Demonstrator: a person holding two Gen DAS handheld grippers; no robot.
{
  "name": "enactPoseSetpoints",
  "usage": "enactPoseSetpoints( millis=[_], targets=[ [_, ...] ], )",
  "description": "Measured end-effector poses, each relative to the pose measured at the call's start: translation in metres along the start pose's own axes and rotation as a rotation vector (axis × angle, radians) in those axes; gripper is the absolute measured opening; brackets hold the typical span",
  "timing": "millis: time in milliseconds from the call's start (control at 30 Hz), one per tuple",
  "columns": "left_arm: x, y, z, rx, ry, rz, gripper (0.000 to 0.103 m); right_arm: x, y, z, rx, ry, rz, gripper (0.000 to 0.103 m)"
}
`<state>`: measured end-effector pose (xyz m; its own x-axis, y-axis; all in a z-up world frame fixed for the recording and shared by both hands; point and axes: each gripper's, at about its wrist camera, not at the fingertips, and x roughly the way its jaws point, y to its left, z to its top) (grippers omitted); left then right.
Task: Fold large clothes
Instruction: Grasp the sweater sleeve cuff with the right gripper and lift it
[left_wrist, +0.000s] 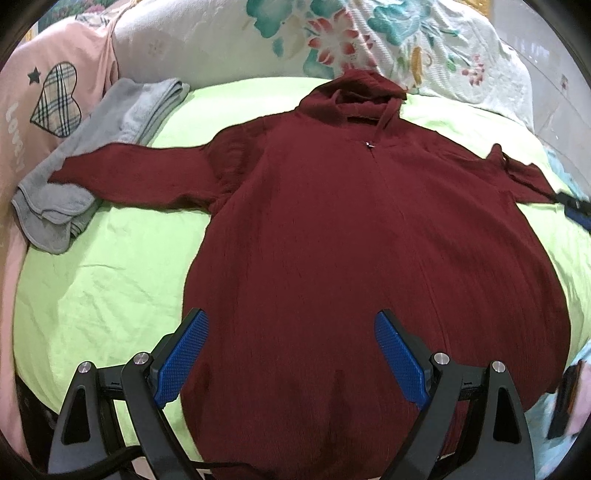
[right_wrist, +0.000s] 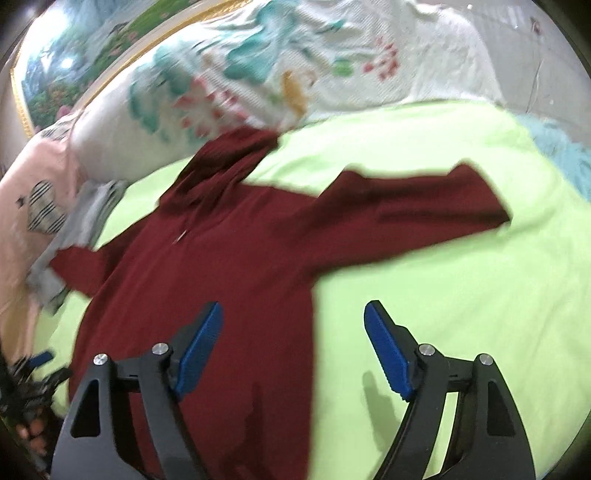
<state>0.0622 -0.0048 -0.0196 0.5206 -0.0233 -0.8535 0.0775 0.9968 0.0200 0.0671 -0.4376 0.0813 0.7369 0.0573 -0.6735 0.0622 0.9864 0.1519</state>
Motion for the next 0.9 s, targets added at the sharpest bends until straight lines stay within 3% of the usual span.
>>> enactPoseSetpoints(
  millis=[200, 333, 433, 467, 500, 533, 567, 600, 733, 900],
  targets=[
    [0.019, -0.007, 0.009, 0.015, 0.047, 0.003, 0.092, 0.061, -0.031, 0.057, -0.075, 0.049, -0.106, 0.076],
    [0.028, -0.010, 0.020, 0.018, 0.032, -0.003, 0.092, 0.098, -0.041, 0.068, -0.127, 0.099, -0.154, 0.074],
    [0.035, -0.012, 0.029, 0.019, 0.038, -0.009, 0.092, 0.124, -0.056, 0.071, -0.142, 0.138, -0.201, 0.066],
    [0.037, -0.013, 0.032, 0.019, 0.034, -0.010, 0.092, 0.132, -0.063, 0.071, -0.132, 0.150, -0.212, 0.058],
    [0.039, -0.014, 0.034, 0.021, 0.038, -0.008, 0.092, 0.137, -0.069, 0.071, -0.118, 0.153, -0.228, 0.041],
    [0.041, -0.014, 0.035, 0.023, 0.039, -0.006, 0.092, 0.139, -0.077, 0.072, -0.099, 0.148, -0.235, 0.035],
    [0.043, -0.015, 0.037, 0.025, 0.041, -0.006, 0.092, 0.138, -0.083, 0.073, -0.074, 0.138, -0.231, 0.021],
    [0.044, -0.015, 0.038, 0.024, 0.038, -0.008, 0.092, 0.136, -0.087, 0.074, -0.049, 0.131, -0.230, 0.012],
    [0.045, -0.012, 0.039, 0.019, 0.024, -0.021, 0.092, 0.111, -0.080, 0.076, 0.031, 0.075, -0.116, 0.011],
    [0.043, -0.011, 0.042, 0.008, 0.006, -0.054, 0.092, 0.086, -0.031, 0.070, 0.127, 0.042, 0.150, 0.010]
  ],
)
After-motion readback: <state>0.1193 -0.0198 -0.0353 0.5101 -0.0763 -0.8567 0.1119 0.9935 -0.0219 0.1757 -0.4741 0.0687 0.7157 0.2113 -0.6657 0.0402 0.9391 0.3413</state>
